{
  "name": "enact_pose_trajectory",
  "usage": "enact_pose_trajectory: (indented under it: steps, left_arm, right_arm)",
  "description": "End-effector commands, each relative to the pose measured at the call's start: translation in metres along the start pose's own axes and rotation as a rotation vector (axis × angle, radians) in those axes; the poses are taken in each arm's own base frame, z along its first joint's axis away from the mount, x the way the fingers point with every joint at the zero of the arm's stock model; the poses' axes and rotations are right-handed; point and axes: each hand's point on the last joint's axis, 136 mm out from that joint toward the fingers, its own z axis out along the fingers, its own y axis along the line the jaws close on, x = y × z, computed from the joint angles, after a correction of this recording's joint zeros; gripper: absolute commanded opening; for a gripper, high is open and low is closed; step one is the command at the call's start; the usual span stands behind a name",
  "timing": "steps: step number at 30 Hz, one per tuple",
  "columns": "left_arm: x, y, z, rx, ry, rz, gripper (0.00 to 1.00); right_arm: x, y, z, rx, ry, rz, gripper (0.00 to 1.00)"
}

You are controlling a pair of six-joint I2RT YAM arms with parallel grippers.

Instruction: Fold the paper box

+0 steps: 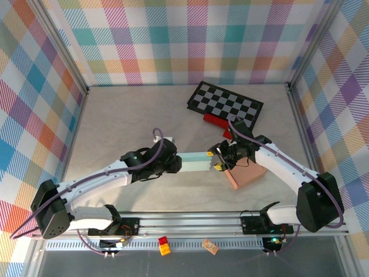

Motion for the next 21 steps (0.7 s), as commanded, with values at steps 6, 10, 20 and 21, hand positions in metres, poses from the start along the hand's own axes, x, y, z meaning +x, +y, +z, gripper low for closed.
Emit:
enact_pose_trajectory:
  steps: [6,10,20,21]
  left_arm:
    - [-0.015,-0.012,-0.020,0.117,0.140,-0.232,0.47]
    - [-0.023,-0.017,-0.009,0.164,0.241,-0.321,0.47]
    - [-0.006,0.005,0.016,0.111,0.378,-0.387,0.42]
    - [-0.008,0.007,0.018,0.122,0.369,-0.404,0.42]
  right_arm:
    - [-0.004,-0.029,0.010,0.106,0.007,0.023,0.52]
    - [-0.006,-0.033,0.012,0.123,0.003,0.020,0.52]
    - [-0.008,-0.041,0.015,0.159,0.004,0.022,0.51]
    - [-0.008,-0.040,0.015,0.156,0.002,0.020,0.51]
